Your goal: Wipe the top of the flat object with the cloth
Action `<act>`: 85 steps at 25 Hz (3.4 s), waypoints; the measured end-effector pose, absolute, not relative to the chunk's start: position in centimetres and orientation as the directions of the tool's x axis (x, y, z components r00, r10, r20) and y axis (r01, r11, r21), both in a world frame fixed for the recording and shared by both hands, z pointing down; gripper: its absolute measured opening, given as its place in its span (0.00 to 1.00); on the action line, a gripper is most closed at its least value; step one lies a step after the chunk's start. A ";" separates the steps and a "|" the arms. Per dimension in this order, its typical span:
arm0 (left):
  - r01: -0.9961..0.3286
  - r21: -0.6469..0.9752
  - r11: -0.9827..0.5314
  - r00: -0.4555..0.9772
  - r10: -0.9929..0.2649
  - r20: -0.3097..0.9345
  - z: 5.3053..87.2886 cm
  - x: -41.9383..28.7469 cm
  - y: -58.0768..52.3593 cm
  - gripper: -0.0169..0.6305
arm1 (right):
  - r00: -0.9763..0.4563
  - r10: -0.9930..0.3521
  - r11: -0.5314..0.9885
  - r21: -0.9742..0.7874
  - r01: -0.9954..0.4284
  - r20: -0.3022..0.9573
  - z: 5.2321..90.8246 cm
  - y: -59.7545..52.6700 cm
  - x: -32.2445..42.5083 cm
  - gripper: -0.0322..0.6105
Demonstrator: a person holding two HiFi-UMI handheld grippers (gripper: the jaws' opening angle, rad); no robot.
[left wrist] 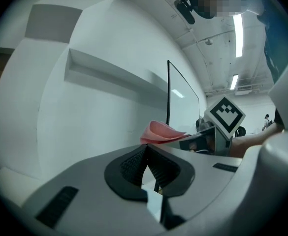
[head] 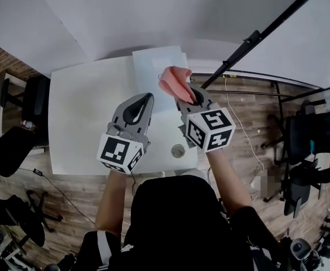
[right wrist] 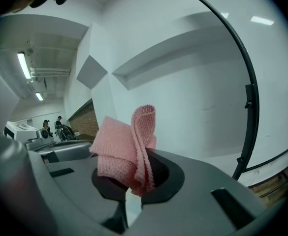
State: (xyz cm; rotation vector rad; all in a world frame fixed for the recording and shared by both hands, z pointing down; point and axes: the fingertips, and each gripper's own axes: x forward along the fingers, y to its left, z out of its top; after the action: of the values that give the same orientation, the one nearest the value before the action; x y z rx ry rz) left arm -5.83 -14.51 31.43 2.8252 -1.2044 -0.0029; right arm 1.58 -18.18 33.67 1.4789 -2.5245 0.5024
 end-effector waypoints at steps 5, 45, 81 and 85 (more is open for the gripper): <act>-0.725 0.042 -0.688 0.689 -0.721 0.072 34.6 -4.9 -16.0 0.04 | -0.500 -0.783 0.458 -0.201 -0.866 0.370 36.4 -19.8 2.6 0.12; -0.671 0.079 -0.737 0.634 -0.515 0.577 57.1 -2.8 -20.7 0.53 | -0.476 -0.653 0.412 -0.251 -0.876 0.590 50.6 -23.0 6.5 0.12; -0.674 0.041 -0.738 0.598 -0.512 0.617 60.1 -3.1 -19.5 0.54 | -0.347 -0.570 0.394 -0.123 -0.911 0.745 57.5 -27.4 9.9 0.12; -0.671 0.037 -0.741 0.599 -0.512 0.615 60.1 -3.2 -19.5 0.54 | -0.348 -0.566 0.390 -0.130 -0.912 0.748 57.8 -27.5 9.8 0.12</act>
State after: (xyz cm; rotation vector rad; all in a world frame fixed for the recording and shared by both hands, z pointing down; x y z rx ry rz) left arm -3.19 -19.55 60.09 2.5643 -0.9700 0.8622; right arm 9.85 -27.52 57.79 1.2609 -2.0388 0.7309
